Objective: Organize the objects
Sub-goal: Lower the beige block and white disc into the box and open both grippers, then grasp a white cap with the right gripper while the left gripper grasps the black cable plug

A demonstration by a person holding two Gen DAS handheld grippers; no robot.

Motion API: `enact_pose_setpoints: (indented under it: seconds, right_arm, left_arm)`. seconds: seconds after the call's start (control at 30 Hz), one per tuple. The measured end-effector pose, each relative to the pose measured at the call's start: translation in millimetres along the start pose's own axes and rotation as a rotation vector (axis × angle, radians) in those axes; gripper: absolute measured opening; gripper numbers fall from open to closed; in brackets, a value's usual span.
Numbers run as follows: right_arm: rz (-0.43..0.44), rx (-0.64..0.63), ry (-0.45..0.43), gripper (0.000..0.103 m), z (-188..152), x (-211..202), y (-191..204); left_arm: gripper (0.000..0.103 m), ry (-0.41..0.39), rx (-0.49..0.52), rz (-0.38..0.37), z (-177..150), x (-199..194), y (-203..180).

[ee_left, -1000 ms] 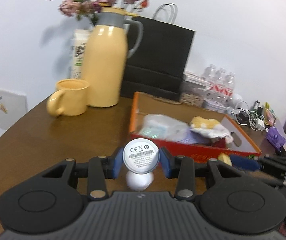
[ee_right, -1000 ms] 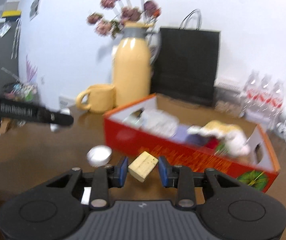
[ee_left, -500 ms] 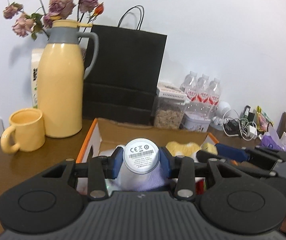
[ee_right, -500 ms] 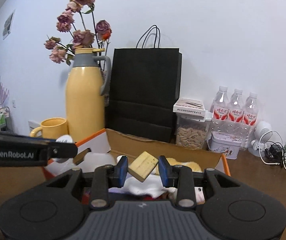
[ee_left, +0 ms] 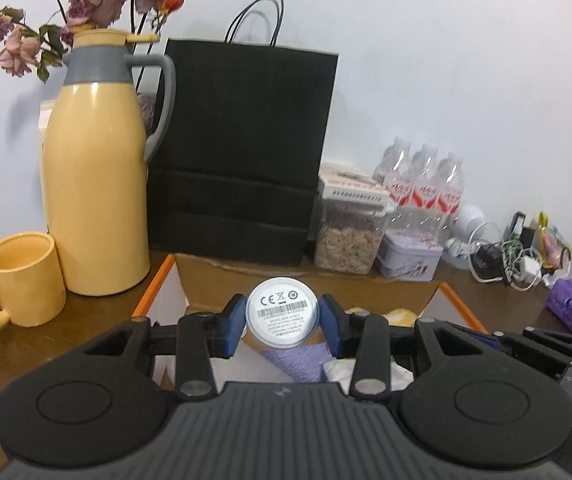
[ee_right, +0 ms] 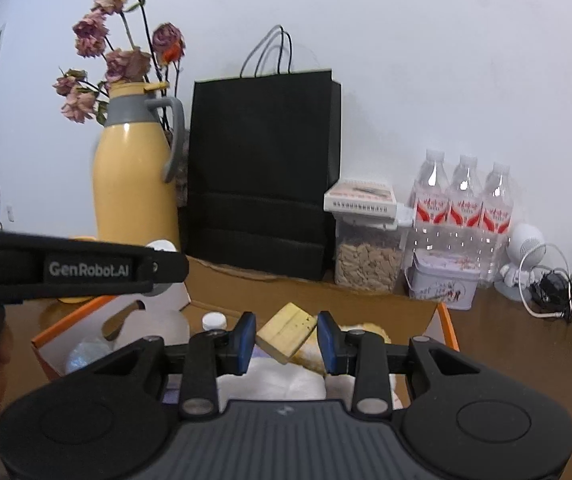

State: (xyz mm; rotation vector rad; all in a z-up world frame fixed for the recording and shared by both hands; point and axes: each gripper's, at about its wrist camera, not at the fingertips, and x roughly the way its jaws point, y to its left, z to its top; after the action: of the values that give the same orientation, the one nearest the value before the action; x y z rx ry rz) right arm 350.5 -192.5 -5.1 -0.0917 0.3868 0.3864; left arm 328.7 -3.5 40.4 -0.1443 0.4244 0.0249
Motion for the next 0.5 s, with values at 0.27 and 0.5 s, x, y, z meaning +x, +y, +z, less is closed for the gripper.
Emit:
enact_pose_setpoints:
  seconds: [0.27, 0.5]
  right_arm:
    - [-0.014, 0.021, 0.005, 0.103, -5.1, 1.9, -6.6]
    - [-0.036, 0.032, 0.003, 0.103, -3.1, -1.2, -8.7]
  left_arm:
    - [0.103, -0.024, -0.019, 0.046, -2.3, 0.6, 8.5]
    - [0.103, -0.023, -0.014, 0.057, -1.9, -3.6, 9.7]
